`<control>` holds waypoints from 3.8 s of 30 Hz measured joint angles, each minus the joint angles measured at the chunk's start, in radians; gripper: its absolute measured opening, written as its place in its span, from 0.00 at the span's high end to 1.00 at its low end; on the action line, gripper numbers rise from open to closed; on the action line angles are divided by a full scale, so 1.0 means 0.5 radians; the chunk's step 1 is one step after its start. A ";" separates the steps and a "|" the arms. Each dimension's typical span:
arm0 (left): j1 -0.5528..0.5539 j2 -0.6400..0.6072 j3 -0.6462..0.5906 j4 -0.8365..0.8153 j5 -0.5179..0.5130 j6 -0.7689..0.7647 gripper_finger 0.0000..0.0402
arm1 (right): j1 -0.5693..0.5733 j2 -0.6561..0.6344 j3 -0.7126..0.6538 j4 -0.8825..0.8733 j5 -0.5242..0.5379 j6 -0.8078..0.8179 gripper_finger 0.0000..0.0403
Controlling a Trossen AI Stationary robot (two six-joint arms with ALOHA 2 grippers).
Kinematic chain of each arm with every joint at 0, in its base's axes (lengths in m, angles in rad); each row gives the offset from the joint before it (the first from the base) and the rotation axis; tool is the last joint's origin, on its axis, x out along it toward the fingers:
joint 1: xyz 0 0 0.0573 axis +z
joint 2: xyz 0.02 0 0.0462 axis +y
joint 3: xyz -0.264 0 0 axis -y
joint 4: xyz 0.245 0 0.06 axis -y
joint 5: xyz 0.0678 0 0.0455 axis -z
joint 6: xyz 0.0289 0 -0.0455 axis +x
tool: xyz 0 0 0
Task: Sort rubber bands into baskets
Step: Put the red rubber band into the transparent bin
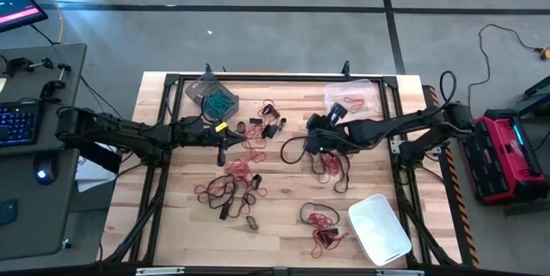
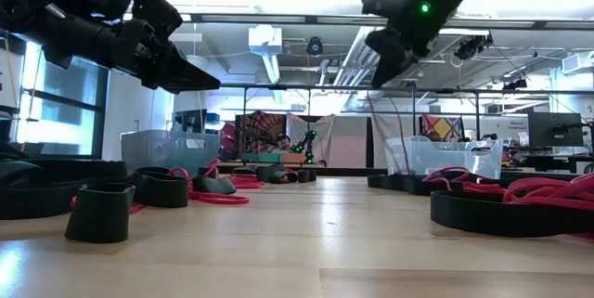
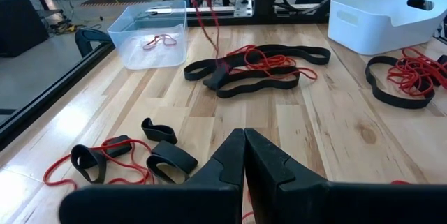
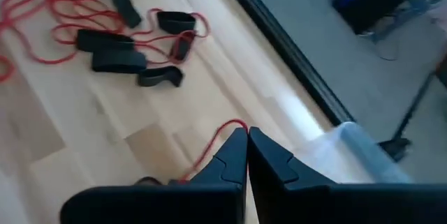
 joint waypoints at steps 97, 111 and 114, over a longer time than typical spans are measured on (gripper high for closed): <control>0.000 -0.001 0.000 -0.057 0.000 -0.002 1.00 | -0.027 -0.316 -0.630 0.000 -0.947 0.575 0.73; 0.000 -0.001 0.000 -0.060 0.000 -0.004 1.00 | -0.143 -0.035 -0.632 -0.028 -1.103 0.579 0.75; 0.000 -0.001 0.000 -0.060 0.000 -0.004 1.00 | -0.143 -0.038 -0.632 -0.032 -1.114 0.577 0.81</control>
